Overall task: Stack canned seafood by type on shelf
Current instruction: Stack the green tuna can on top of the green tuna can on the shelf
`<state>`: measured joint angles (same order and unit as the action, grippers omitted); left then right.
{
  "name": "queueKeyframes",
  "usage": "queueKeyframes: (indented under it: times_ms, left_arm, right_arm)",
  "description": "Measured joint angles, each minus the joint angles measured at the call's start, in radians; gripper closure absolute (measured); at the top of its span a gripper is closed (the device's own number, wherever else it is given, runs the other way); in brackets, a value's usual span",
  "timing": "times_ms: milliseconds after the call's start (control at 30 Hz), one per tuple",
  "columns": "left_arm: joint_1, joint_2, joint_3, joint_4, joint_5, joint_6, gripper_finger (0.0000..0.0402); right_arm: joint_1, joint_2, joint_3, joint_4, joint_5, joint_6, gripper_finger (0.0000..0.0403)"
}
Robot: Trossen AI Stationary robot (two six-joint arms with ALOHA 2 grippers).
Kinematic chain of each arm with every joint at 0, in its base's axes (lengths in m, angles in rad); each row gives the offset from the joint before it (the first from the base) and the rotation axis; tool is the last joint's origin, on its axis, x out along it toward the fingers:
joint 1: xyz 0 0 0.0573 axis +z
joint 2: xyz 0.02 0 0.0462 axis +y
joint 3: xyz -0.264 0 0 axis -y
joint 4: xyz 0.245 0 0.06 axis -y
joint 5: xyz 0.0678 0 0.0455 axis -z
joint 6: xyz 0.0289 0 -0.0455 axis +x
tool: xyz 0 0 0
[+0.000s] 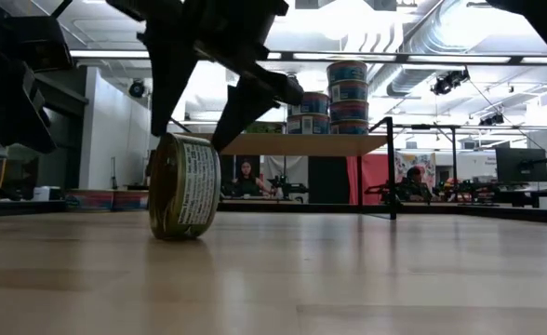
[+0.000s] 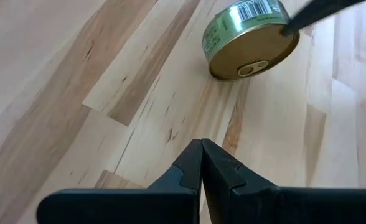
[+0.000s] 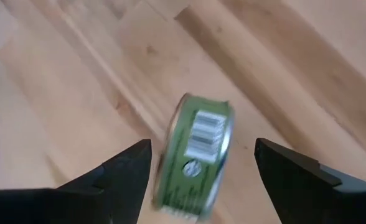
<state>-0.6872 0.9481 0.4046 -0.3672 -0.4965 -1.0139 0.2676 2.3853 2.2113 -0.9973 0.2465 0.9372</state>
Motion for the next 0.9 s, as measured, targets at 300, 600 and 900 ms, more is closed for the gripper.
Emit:
queueKeyframes:
  times_ms: [300,600,900]
  left_arm:
    - [0.000,0.000,0.000,0.017,-0.003,-0.033,0.0401]
    - [0.012,0.000,0.031,0.071,-0.038,-0.032,0.0402]
    - [0.089,-0.046,0.220,-0.155,-0.049,0.153,0.0402]
  right_arm:
    - [0.009,0.012,0.000,-0.055,-0.074,-0.012,0.0126]
    - [0.019,0.023,0.000,-0.031,-0.085,-0.096,0.0207]
    - [0.000,-0.109,0.000,-0.152,0.028,-0.333,0.0287]
